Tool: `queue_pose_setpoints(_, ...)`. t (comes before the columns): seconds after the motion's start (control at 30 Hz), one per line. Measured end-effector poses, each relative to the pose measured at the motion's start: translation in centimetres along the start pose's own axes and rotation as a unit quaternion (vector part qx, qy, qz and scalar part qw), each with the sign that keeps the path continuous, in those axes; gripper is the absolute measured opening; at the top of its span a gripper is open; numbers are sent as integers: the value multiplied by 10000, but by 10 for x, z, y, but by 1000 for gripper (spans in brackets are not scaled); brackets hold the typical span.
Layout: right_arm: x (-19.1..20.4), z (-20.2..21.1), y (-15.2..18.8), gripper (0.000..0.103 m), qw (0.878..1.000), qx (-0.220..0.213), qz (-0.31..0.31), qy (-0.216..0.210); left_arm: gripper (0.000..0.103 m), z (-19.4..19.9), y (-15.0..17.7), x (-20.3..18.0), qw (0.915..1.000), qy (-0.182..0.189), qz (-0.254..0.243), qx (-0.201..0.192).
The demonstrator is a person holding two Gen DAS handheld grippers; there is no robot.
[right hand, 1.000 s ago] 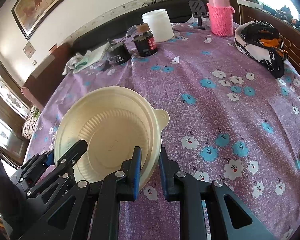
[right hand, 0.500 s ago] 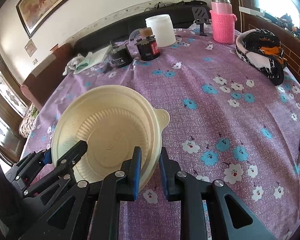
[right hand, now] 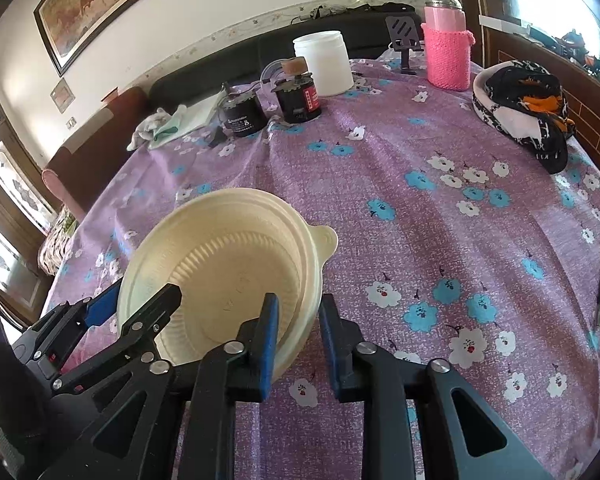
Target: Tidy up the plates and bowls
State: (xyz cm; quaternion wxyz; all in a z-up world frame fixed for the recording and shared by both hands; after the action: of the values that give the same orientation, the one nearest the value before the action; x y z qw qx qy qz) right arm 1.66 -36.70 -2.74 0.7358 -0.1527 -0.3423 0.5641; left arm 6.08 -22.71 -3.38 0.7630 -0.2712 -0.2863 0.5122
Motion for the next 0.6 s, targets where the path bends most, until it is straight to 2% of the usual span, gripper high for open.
queue_pose_setpoints(0.1, 0, 3, 0, 38, 10000, -25, -2, 12, 43, 0, 0, 2, 10000, -17, 27, -13)
queue_pose_setpoints(0.23, 1, 3, 0, 37, 10000, -37, -22, -86, 43, 2, -1, 2, 10000, -23, 25, -59)
queue_pose_setpoints(0.3, 2, 3, 0, 22, 9999, -38, 0, -109, 43, 5, -3, 3, 9999, -13, 57, -136)
queue_pose_setpoints(0.37, 3, 4, 0, 20, 9999, -58, -5, -125, 41, 8, -5, 4, 9997, 12, 85, -212)
queue_pose_setpoints(0.43, 4, 6, -1, 20, 9998, -88, -10, -155, 33, 10, -6, 5, 9996, -14, 89, -264)
queue_pose_setpoints(0.6, 3, 6, -1, 20, 9999, -115, -26, -110, 32, 10, -7, 4, 9996, -27, 66, -270)
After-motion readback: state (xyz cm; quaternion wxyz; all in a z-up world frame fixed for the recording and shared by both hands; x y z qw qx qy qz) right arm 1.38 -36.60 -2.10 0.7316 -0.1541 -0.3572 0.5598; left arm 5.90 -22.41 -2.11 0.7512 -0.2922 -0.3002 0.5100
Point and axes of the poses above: each gripper's, at about its wrist camera, not at the fingertips, and z roughly against the way its jaws point, x to its left, y to its underside, the point moved 8 cm from there along -z, roughly the way its jaws point, and after that the axes turned 5 degrees about -y, right-handed, at the moved point
